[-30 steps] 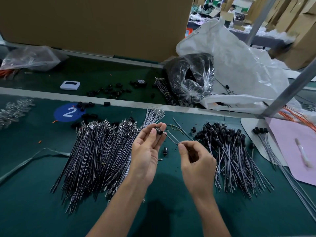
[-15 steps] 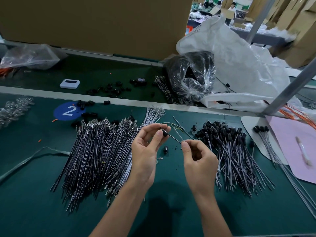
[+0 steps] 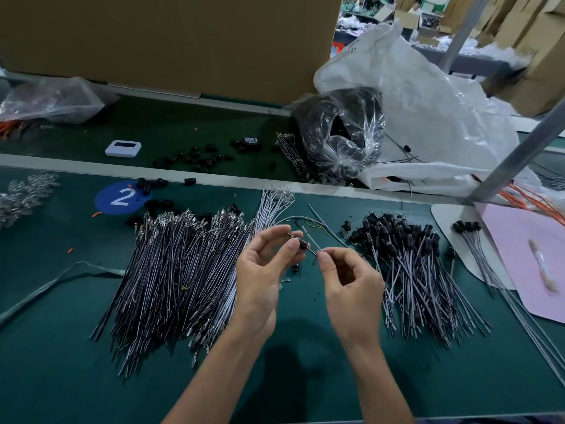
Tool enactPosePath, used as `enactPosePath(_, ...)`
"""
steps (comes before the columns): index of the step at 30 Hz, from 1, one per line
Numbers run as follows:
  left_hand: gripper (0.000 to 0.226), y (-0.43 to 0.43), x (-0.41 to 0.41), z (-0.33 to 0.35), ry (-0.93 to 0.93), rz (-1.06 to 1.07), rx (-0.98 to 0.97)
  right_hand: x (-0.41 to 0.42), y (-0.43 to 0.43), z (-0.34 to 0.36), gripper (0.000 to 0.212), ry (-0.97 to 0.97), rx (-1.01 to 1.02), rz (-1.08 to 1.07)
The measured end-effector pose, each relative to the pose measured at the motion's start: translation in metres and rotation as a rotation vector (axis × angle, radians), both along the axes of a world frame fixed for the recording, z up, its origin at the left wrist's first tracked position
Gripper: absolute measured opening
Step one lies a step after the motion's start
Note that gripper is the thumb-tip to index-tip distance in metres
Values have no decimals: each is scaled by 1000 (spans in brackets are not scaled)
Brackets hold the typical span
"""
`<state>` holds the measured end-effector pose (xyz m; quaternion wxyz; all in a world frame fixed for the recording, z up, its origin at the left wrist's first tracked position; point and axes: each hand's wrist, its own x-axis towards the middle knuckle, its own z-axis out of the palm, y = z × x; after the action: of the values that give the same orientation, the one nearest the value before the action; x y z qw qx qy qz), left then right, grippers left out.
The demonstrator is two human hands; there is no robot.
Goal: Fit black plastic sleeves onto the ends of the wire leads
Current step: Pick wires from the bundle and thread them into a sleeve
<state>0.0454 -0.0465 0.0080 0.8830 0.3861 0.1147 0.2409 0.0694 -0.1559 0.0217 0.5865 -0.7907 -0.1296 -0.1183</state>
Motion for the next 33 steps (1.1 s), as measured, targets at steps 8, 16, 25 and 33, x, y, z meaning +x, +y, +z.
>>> enactPosePath(8, 23, -6, -4, -6, 54, -108, 28, 6, -1, -1, 20, 33, -3, -18)
enactPosePath(16, 13, 1, -8, -6, 78, -104, -26, 6, -5, -1, 21, 76, -4, 3)
enactPosePath(25, 12, 8, -7, -4, 100, -23, -261, 5, -16, -5, 13, -229, -236, -67)
enactPosePath(33, 11, 2, -5, -5, 97, -34, -221, 4, -10, -4, 10, -241, -259, -52)
